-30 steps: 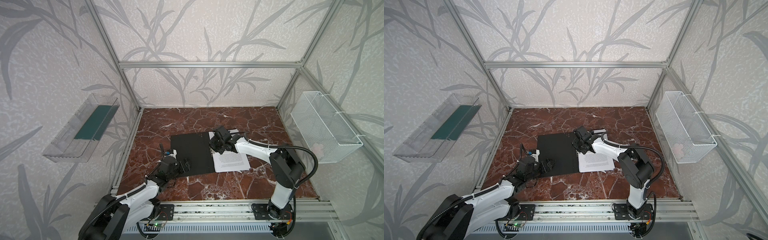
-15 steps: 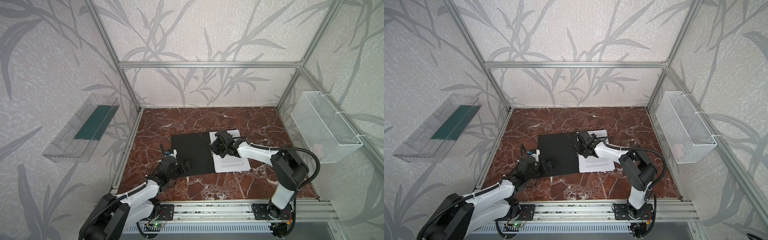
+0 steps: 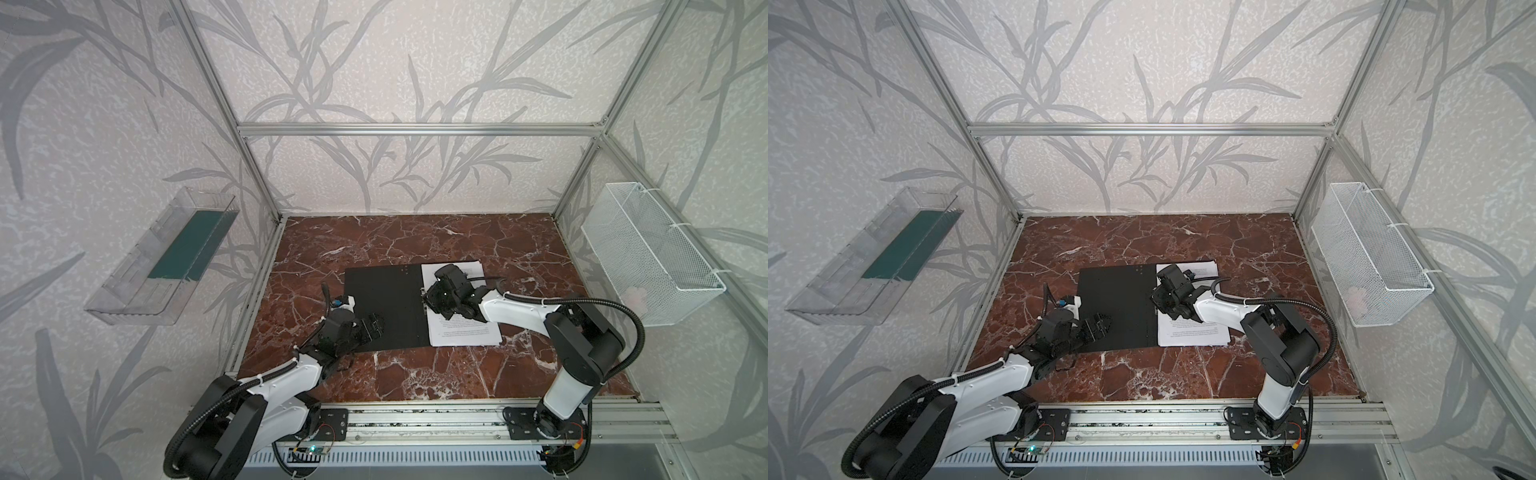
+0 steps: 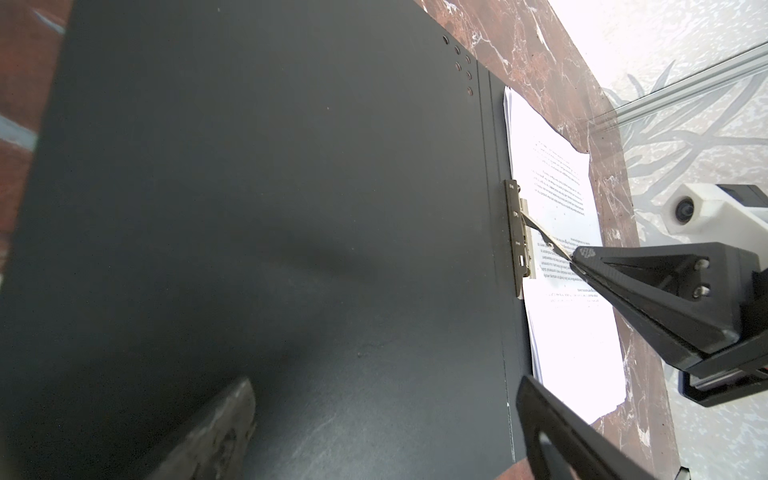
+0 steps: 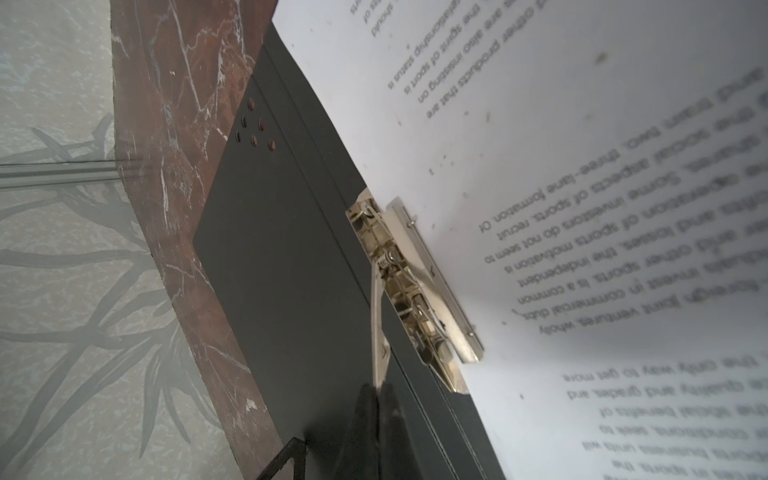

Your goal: Put the files into the folder

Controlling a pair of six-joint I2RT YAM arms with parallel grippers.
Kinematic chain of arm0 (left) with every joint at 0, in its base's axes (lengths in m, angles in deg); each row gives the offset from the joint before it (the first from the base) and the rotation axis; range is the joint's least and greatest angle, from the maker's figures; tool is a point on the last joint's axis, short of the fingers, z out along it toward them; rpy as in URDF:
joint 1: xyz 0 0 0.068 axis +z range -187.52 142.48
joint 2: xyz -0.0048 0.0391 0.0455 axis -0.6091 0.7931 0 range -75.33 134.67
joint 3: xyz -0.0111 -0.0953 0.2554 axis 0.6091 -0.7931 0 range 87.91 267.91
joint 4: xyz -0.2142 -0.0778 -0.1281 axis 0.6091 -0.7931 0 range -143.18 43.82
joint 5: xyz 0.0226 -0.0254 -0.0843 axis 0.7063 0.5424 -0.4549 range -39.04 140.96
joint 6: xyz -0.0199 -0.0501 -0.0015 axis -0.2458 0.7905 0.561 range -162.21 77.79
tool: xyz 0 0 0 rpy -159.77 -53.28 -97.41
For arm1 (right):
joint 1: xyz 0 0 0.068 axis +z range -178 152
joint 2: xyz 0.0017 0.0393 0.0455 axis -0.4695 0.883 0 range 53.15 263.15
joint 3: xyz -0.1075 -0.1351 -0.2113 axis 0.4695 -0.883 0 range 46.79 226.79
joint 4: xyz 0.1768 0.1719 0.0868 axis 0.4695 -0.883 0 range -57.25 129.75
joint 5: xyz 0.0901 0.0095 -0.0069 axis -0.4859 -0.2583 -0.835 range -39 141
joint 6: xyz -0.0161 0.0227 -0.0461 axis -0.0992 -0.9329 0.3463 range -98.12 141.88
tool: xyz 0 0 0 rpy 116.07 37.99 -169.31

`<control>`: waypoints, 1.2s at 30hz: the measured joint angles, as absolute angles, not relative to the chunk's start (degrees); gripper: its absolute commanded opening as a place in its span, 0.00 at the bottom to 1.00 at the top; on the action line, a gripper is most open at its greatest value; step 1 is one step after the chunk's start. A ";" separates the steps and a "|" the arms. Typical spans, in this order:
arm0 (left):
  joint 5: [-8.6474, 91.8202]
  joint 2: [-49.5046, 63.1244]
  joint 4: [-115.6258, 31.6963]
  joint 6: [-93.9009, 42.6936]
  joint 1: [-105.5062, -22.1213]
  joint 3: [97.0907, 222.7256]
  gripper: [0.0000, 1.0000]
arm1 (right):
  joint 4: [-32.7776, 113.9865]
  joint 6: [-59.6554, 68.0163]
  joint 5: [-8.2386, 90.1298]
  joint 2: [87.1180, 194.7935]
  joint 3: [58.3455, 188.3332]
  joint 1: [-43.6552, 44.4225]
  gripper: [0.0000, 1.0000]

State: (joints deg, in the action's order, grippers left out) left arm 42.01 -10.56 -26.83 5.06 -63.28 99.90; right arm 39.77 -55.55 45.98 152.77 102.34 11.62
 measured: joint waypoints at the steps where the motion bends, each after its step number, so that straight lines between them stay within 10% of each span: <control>1: 42.01 -10.56 -26.83 5.01 -63.28 99.90 0.99 | 39.61 -55.37 45.83 152.77 102.49 11.59 0.04; 36: 42.38 -10.82 -27.22 4.29 -63.28 100.16 0.99 | 34.24 -53.36 40.80 154.41 109.13 9.17 0.09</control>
State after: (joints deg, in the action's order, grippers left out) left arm 42.38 -10.82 -27.22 4.29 -63.28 100.16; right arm 34.24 -53.36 40.80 154.41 109.13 9.17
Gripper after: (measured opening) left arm 0.991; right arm 0.110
